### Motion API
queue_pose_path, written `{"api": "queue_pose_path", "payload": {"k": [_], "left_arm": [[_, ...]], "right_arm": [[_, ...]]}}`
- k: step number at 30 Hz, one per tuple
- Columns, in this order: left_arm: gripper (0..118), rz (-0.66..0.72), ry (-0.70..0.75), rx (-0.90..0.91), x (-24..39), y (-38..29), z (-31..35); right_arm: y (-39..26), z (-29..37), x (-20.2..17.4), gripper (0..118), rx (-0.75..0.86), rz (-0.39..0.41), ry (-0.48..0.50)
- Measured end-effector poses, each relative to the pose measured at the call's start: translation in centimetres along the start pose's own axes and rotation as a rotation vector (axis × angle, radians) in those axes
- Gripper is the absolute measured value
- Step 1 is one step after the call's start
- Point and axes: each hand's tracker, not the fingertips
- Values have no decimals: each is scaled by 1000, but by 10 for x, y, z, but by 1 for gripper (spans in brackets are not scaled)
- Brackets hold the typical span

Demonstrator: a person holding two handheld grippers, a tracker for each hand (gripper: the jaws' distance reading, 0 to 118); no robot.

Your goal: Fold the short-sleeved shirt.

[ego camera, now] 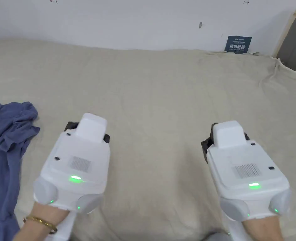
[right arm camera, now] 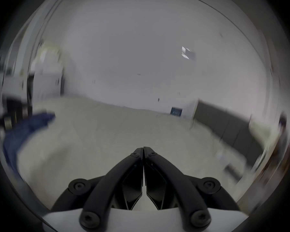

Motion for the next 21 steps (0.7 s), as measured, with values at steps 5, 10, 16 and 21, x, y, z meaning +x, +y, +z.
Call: {"api": "queue_pose_path", "payload": {"k": [5, 10, 16, 21], "left_arm": [[0, -864, 72, 251, 25, -5, -5], [0, -1211, -35, 408, 33, -22, 5], [0, -841, -118, 275, 14, -6, 9], [0, 90, -11, 81, -35, 29, -10]], "right_arm": [[1, -5, -24, 0, 221, 908, -11], [-26, -3, -31, 0, 359, 1430, 72], [-3, -1, -27, 0, 195, 986, 126], [33, -15, 13, 0, 20, -21, 108]]}}
